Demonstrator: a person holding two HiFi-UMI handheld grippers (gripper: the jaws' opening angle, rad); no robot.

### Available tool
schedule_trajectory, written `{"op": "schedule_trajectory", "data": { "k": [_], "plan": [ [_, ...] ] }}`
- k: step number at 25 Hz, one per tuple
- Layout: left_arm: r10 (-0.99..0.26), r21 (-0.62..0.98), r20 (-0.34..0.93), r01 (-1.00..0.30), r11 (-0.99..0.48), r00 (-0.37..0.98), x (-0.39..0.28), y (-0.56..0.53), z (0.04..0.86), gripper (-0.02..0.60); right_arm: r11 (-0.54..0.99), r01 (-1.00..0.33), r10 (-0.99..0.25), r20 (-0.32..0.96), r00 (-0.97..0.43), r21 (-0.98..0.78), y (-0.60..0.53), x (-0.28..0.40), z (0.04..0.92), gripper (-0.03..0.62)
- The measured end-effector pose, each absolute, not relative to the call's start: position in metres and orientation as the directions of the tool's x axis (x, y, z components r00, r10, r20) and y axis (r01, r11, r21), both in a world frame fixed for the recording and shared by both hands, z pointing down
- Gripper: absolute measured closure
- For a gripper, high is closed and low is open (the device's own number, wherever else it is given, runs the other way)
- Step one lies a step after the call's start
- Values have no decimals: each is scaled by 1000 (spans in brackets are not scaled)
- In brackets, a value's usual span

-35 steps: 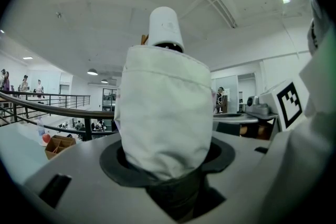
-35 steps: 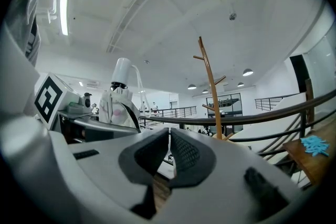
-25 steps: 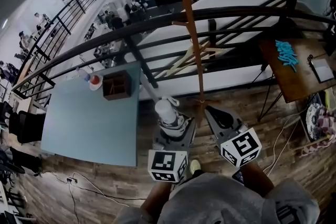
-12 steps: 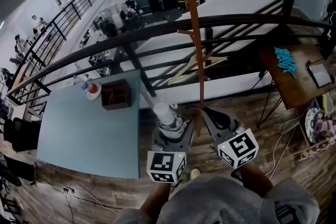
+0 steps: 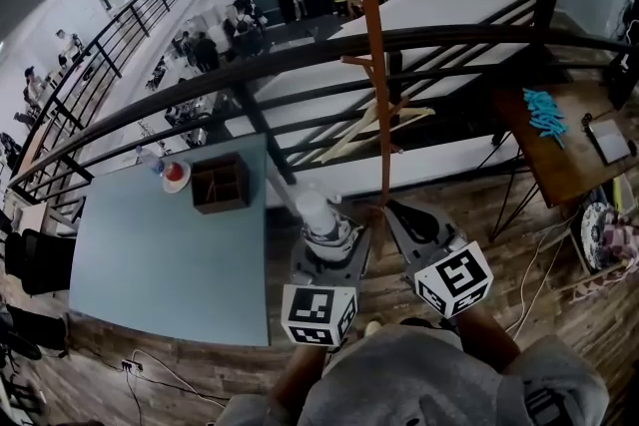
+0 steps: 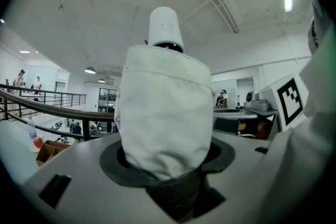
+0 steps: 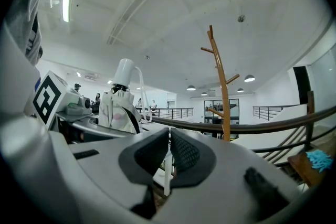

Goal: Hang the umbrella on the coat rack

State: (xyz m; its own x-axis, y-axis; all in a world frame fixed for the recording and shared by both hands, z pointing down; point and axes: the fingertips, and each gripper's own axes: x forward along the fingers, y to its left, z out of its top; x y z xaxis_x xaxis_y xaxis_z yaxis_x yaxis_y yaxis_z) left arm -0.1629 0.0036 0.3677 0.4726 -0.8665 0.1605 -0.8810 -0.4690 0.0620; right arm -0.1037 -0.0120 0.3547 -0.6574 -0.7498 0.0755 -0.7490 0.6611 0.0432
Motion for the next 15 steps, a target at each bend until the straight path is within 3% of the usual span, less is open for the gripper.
{"op": "schedule_trajectory", "data": {
  "k": [15],
  "plan": [
    [-861,82,159,-875,-477,484,-174,-3,373,316,635,-771,-772,95,-629,57,-14,-105,362,566]
  ]
}}
